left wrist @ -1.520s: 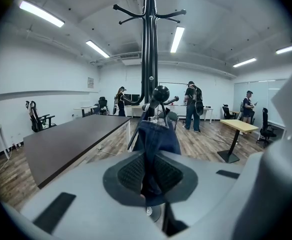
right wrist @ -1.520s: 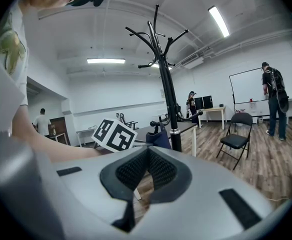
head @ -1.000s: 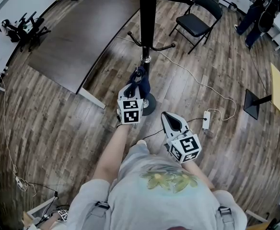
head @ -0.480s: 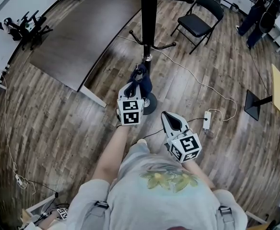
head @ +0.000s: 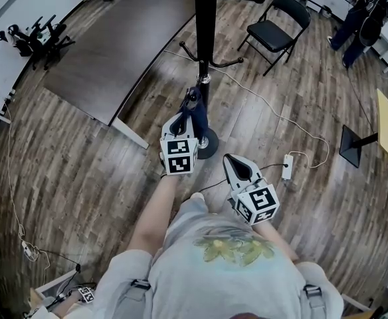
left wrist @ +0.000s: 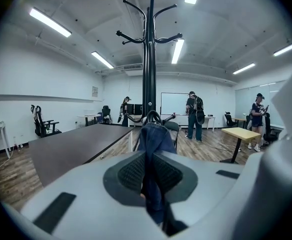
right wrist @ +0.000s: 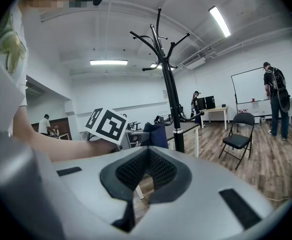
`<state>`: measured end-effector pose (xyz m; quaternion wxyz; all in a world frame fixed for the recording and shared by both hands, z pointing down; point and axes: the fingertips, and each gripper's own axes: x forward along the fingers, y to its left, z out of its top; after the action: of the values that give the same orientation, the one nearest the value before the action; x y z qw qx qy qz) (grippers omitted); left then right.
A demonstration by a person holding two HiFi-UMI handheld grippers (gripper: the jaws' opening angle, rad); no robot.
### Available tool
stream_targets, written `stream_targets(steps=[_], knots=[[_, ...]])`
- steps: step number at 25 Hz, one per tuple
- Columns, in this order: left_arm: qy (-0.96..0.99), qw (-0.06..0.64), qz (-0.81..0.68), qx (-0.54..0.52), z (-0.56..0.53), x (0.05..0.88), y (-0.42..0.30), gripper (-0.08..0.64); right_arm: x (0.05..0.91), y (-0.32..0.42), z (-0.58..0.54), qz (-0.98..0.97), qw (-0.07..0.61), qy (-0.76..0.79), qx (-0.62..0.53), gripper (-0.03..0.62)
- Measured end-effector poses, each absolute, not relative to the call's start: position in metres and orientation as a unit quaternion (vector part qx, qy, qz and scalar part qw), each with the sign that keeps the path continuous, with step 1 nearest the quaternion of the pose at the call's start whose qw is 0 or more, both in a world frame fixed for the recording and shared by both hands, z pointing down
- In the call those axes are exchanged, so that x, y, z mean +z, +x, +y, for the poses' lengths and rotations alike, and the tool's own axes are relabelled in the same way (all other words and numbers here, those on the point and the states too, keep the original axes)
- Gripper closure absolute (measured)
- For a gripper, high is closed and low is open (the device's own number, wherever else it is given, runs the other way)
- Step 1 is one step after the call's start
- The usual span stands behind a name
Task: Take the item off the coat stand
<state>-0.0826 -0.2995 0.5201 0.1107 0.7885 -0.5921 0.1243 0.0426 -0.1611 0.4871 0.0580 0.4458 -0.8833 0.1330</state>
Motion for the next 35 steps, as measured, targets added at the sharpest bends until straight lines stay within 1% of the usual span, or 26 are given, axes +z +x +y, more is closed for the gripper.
stream_targets(steps=[7,35], knots=[[0.791,0.098,-0.593,0.117,-0.29,0.507,-0.08,0.525,0.487,0.042,-0.156,-0.885,0.057,0.441,0.135,0.586],[0.799,0.093,-0.586,0.101,-0.195,0.486,-0.075,0.525,0.472,0.044,-0.129,-0.894,0.053,0.433,0.105,0.586]])
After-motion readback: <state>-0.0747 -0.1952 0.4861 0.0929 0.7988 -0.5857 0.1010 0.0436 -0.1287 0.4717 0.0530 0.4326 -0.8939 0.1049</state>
